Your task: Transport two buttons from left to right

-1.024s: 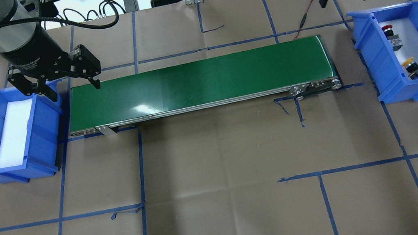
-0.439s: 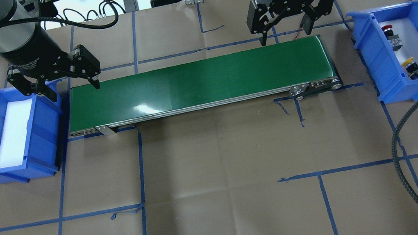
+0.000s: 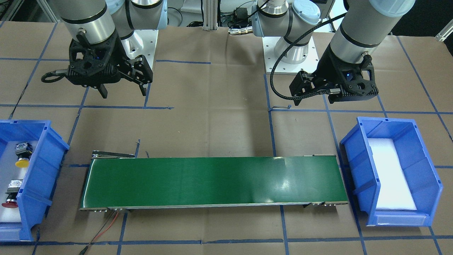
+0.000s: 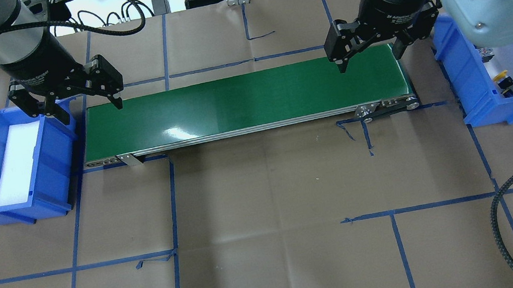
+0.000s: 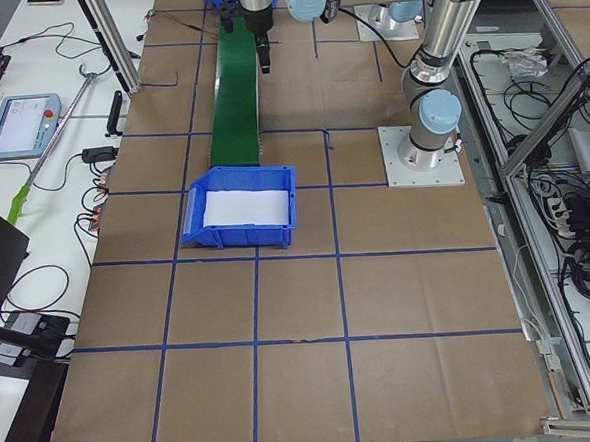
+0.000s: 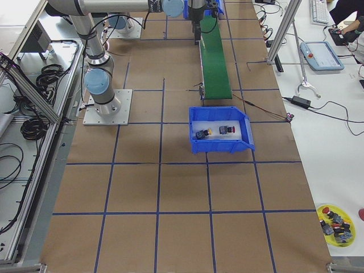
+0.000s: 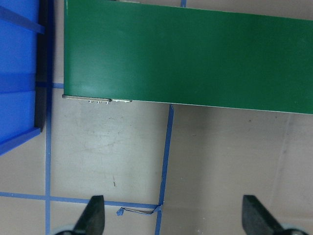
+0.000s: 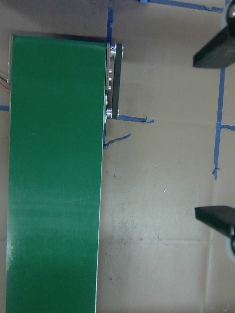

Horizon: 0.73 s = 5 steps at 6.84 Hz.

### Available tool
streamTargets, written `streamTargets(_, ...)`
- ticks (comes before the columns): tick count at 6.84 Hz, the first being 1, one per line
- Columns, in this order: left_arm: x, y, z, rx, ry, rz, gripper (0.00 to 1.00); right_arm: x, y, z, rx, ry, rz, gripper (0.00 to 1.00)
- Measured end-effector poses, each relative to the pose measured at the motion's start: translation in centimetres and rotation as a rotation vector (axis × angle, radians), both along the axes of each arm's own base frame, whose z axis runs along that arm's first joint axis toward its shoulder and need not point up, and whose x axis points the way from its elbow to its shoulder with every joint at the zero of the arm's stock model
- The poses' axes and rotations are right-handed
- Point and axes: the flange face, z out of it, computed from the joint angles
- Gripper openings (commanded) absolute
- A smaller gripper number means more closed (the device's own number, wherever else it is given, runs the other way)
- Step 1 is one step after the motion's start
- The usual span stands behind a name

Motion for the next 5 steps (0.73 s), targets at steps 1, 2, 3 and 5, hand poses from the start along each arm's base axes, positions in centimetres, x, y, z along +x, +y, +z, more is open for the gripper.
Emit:
streamTargets(1, 0.01, -0.01, -0.01, 0.0, 0.0, 0.0, 1.0, -0.62, 0.1, 0.13, -0.007, -0.003, -0.012, 1.0)
streamTargets(2, 0.01, -0.01, -0.01, 0.0, 0.0, 0.0, 1.0, -0.83, 0.16, 0.29, -0.011, -0.005, -0.019, 1.0)
streamTargets(3, 0.0, 0.02, 0.02, 0.0, 0.0, -0.001, 1.0, -0.88, 0.14, 0.37, -0.013, -0.005, -0.02, 1.0)
streamTargets(5, -0.03, 0.03, 0.04, -0.001, 0.0, -0.001, 1.0, -0.92, -0.09, 0.28, -0.013, -0.003, -0.018, 1.0)
